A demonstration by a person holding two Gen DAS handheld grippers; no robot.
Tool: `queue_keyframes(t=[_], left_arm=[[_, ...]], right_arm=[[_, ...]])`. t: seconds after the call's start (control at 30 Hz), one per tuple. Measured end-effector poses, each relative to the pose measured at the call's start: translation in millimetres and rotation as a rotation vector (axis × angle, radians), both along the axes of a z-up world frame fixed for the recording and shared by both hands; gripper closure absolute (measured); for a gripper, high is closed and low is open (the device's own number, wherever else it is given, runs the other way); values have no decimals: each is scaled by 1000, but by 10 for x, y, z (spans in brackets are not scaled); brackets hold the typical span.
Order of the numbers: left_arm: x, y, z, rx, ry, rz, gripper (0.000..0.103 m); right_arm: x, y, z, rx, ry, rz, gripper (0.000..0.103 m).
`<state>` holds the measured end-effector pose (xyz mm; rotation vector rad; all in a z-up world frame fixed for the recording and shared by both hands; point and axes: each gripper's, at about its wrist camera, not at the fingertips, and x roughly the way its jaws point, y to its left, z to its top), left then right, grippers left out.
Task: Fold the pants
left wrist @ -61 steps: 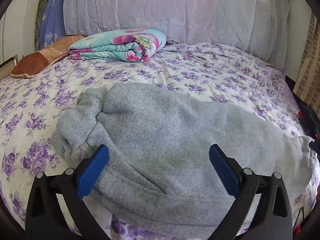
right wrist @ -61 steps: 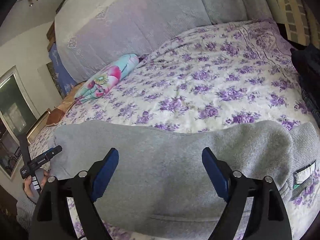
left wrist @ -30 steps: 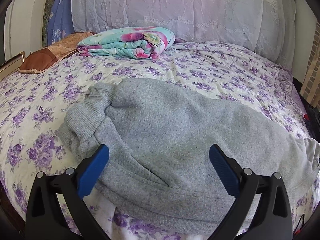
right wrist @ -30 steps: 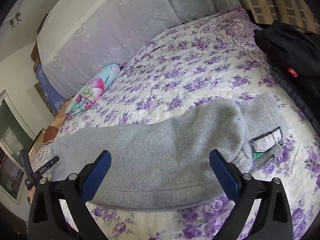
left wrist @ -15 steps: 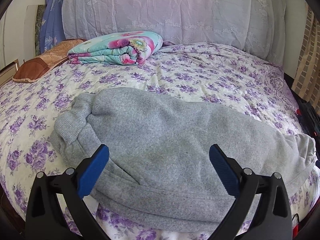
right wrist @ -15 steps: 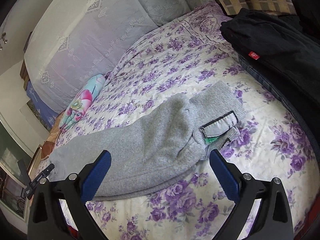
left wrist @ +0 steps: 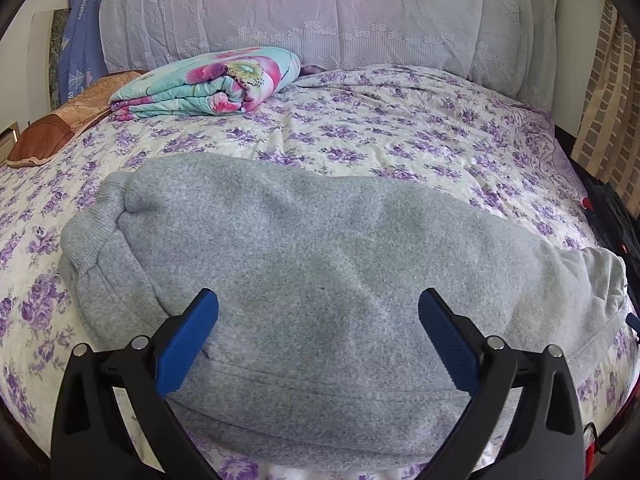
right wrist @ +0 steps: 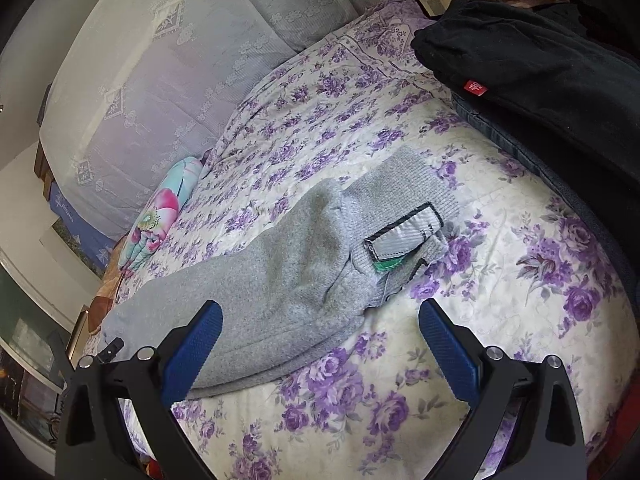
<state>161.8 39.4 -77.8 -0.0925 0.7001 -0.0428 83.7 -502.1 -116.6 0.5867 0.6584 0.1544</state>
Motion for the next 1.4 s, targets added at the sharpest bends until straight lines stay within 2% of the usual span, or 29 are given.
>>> queue_keyframes(t=[0.43,0.8,1.0,1.17,1.4], left_arm=[[69,-110,-225,44,27,-31,5],[70,-81,-232,32,25,-39,5],[37,-73,-230,11,17,-49,5],[20,-87,-240,19,19,-49,5],[4,-81,-240,14,15,-55,5]], right_arm=[[11,-26,-28,46,58,-28,4],[-141,-140,-60,177,89,-28,4],[-149,-177,-90,217,84,-40,4],[-5,-279,-117,285,69,-81,4],[395,-329,-155,269,55,-98,4]])
